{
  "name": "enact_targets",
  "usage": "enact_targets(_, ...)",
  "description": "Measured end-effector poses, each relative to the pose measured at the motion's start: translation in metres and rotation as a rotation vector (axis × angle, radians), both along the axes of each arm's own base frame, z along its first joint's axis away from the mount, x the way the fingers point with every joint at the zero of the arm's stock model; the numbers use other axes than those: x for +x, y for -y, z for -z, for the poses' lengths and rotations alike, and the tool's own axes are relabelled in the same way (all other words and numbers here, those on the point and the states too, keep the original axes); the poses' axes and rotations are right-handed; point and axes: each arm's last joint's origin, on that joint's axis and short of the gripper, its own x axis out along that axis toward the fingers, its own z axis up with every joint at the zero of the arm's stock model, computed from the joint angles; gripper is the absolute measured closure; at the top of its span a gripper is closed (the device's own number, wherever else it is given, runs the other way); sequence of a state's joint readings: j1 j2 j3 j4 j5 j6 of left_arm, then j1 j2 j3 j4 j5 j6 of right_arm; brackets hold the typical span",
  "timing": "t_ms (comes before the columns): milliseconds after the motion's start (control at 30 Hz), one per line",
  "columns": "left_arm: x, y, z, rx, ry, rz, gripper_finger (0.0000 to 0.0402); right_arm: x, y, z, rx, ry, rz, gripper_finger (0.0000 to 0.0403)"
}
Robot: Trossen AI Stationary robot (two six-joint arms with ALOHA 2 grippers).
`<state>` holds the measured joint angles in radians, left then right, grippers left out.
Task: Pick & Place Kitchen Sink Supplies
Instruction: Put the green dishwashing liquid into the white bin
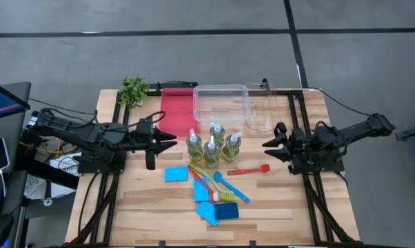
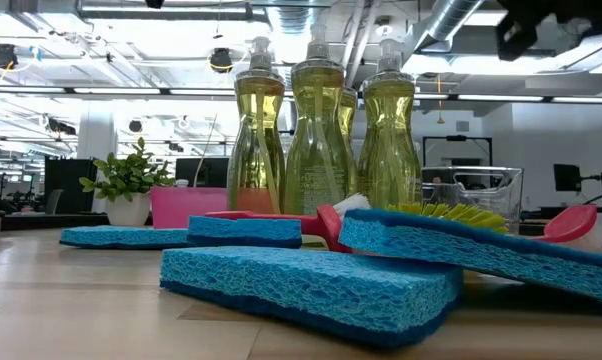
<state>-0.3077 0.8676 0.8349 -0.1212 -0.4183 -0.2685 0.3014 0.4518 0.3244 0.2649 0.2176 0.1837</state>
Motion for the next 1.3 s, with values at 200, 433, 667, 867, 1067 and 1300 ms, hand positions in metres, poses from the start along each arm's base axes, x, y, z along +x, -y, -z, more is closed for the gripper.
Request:
enact_targets(200, -0.012, -0.004, -0.006, -0.005, 0.023, 0.0, 0.0298, 0.019, -0.005, -0.006, -0.029, -0.086, 0.025, 0.0285)
enact_targets(433, -0.013, -0.004, -0.006, -0.006, 0.024, 0.0, 0.0298, 0.042, -0.011, 0.0, -0.024, -0.191, 0.062, 0.0285)
enact_targets(667, -0.012, -0.004, -0.006, -0.005, 0.021, 0.0, 0.0298, 0.053, -0.01, 0.001, 0.022, -0.191, 0.139, 0.0285)
enact_targets(867, -0.012, -0.004, -0.006, -0.005, 0.021, 0.0, 0.0298, 0.052, -0.009, -0.003, 0.032, -0.157, 0.141, 0.0285)
enact_targets(1067, -0.012, -0.004, -0.006, -0.005, 0.021, 0.0, 0.0298, 0.054, -0.01, 0.0, 0.022, -0.175, 0.139, 0.0285)
enact_targets(1300, -0.012, -0.004, -0.006, -0.005, 0.022, 0.001, 0.0298, 0.055, -0.006, 0.0, 0.024, -0.176, 0.159, 0.0285)
